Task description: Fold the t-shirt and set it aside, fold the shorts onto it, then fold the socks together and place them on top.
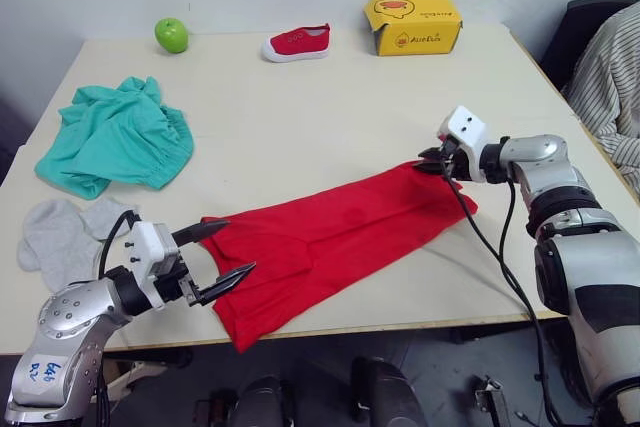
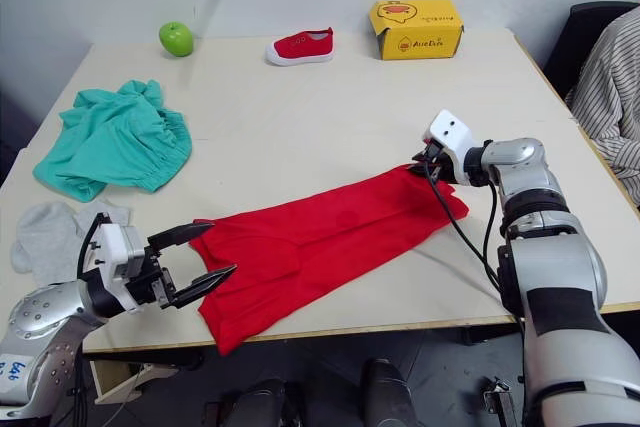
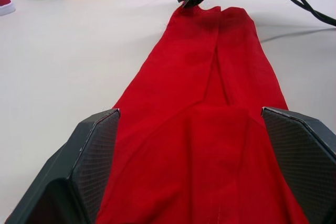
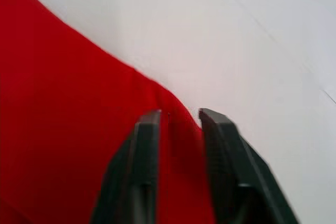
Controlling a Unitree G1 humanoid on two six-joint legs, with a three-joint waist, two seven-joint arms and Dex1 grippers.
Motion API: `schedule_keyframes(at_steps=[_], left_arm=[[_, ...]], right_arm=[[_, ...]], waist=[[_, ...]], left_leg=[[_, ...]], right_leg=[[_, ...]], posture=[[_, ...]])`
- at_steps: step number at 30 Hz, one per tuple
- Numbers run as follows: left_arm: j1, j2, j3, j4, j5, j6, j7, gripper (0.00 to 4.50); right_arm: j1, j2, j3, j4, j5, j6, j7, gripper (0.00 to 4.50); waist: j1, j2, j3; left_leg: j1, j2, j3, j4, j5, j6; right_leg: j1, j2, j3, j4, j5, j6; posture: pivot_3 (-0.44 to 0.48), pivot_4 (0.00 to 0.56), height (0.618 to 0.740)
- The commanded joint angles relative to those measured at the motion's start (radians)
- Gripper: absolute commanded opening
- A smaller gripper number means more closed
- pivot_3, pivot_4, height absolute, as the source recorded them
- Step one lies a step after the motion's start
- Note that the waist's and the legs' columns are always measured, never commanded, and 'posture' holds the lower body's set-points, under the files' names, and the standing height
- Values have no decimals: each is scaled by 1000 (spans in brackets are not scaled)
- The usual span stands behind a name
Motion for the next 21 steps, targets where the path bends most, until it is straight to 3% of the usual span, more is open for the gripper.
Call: schedule_keyframes(at_steps=[1, 7, 10, 13, 14, 17, 21], left_arm=[[-10, 3, 9, -25, 2, -15, 0, 4500], [-77, 10, -17, 54, 25, -28, -25, 4500], [-152, 20, -59, 114, 43, -25, -62, 4500], [-243, 27, -105, 191, 69, -30, -100, 4500], [-294, 26, -129, 232, 80, -32, -117, 4500], [-428, 12, -186, 351, 119, -37, -146, 4500], [-656, -38, -283, 592, 222, -76, -168, 4500]], right_arm=[[-8, -53, -113, -47, 85, 10, -13, 2480], [139, -121, -215, -249, 195, 65, 88, 4481], [309, -140, -279, -506, 288, 211, 87, 4481], [511, -167, -342, -821, 370, 372, 42, 4481], [599, -177, -375, -955, 416, 457, 26, 4481], [838, -205, -447, -1301, 536, 690, -10, 4481], [1096, -196, -596, -1652, 786, 1069, -127, 4481]], waist=[[1, 0, 0], [9, 0, 0], [-2, 4, 2], [-8, 7, 4], [4, 11, 7], [60, 14, 8], [87, 12, 9]], left_leg=[[0, 0, 0, 0, 0, 0], [0, 0, -1, 0, 0, 0], [-2, -2, -4, -1, 0, 1], [-4, -25, -57, -20, 21, 3], [-4, -31, -66, -23, 27, 3], [-6, -29, -65, -18, 28, 2], [-5, -30, -65, -16, 26, 5]], right_leg=[[0, 0, 0, 0, 0, 0], [2, 0, -2, -2, 0, 0], [5, -2, -3, -2, 0, 1], [34, -26, -51, -18, 1, 3], [36, -32, -61, -19, 1, 3], [35, -27, -60, -17, 1, 4], [35, -28, -58, -19, 3, 5]], posture=[[0, 150, 740], [0, 150, 740], [0, 150, 740], [0, 150, 740], [0, 150, 740], [0, 150, 740], [0, 150, 740]])
